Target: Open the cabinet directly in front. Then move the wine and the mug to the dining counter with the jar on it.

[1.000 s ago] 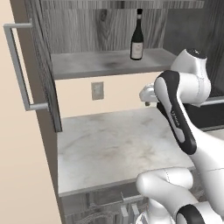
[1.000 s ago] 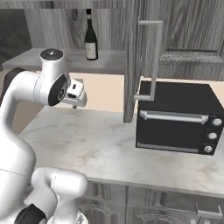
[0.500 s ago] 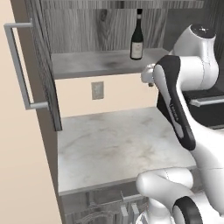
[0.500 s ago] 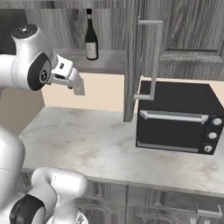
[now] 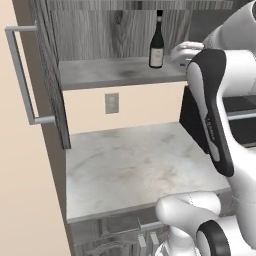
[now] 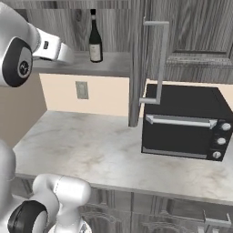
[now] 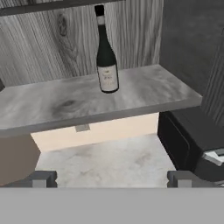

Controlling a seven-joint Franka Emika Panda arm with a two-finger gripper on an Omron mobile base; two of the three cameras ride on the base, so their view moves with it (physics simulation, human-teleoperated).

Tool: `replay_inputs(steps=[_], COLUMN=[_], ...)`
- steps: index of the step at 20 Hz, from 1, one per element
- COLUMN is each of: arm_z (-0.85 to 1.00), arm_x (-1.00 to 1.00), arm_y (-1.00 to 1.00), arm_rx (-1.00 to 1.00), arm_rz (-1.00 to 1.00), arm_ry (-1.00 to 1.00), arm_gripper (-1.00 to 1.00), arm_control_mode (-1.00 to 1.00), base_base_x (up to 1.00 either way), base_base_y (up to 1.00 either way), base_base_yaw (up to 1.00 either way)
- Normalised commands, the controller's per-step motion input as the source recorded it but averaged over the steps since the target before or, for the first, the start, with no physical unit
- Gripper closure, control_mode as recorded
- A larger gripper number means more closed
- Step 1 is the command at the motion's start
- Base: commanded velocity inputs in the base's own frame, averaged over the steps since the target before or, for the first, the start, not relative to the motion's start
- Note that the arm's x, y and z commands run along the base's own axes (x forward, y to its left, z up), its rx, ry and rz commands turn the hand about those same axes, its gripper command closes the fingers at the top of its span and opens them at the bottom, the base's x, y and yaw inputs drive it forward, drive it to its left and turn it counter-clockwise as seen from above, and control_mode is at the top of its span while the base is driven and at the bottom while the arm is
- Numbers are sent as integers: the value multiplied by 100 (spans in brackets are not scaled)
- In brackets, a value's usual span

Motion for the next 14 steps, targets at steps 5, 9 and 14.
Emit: replay_inputs(steps=[5, 9, 14], arm_z=[16, 14, 19], arm_x=[1, 16, 11], arm_y=[-6, -1, 0], arm_rx=[0, 0, -7], arm_rz=[2, 3, 5], arm_ry=[-27, -14, -2], arm_gripper=[-100, -100, -100], arm_control_mode=[-100, -100, -100], base_base_x=[0, 0, 0], base_base_y=[0, 0, 0], base_base_yaw=[0, 0, 0])
